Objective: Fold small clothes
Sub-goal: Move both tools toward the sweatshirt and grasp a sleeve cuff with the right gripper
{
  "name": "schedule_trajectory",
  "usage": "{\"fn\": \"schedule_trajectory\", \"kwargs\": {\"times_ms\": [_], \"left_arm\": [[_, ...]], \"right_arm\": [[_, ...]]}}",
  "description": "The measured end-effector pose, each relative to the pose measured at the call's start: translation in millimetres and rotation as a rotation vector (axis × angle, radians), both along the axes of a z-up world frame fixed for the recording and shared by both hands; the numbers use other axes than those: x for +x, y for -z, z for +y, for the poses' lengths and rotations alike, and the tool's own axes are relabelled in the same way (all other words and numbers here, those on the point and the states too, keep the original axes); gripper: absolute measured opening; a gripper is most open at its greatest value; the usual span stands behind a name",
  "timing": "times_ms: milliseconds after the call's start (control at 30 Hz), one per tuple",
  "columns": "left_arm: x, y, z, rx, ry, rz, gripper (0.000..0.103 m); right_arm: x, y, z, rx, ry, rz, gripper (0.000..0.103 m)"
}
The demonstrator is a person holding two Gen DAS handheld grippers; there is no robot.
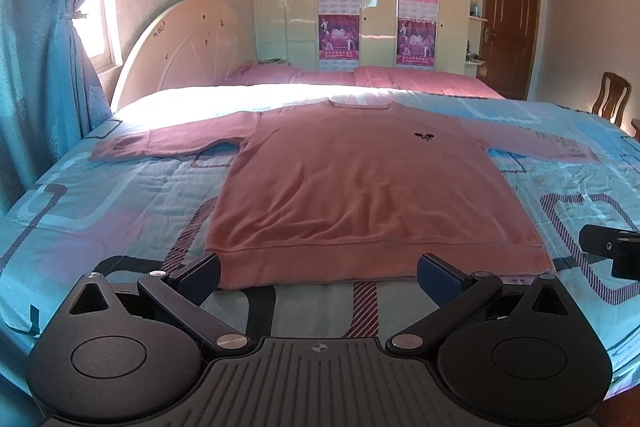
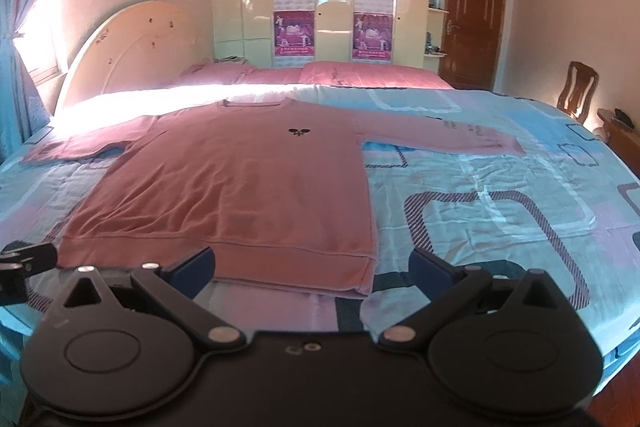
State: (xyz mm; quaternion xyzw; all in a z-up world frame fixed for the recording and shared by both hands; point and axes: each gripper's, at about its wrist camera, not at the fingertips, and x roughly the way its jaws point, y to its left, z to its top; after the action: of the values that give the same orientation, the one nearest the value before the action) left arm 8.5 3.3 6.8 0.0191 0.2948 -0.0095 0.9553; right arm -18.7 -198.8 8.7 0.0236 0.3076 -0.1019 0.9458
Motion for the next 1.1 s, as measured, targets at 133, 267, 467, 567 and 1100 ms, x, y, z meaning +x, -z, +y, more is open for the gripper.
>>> {"fn": "schedule_trajectory", "kwargs": {"times_ms": [133, 267, 467, 567, 1100], "left_arm": [[7.8, -3.6, 0.2, -0.004, -0.007, -0.009, 0.103], [18.8, -7.7, 1.0, -0.023, -0.009, -0.025, 0.103], [35.5, -11.9, -11.1, -0.016, 0.02, -0.086, 0.103], [49.9, -11.3, -22.3, 0.009, 0.017, -0.104, 0.103], [194.3, 5.5, -89.5, -0.042, 0.035, 0.039, 0.103]], "right_arm": [[6.3, -3.6, -4.8, -0.015, 0.031, -0.005, 0.103], [17.2, -5.3, -6.6, -0.063, 0.064, 0.002, 0.103], [30.1, -8.0, -24.6, -0.032, 0.083, -0.028, 0.103], [42.3, -8.2, -40.2, -0.015, 0.129, -0.03, 0.103], [147.4, 19.0, -140.7, -0.034, 0.218, 0.024, 0.103]]}}
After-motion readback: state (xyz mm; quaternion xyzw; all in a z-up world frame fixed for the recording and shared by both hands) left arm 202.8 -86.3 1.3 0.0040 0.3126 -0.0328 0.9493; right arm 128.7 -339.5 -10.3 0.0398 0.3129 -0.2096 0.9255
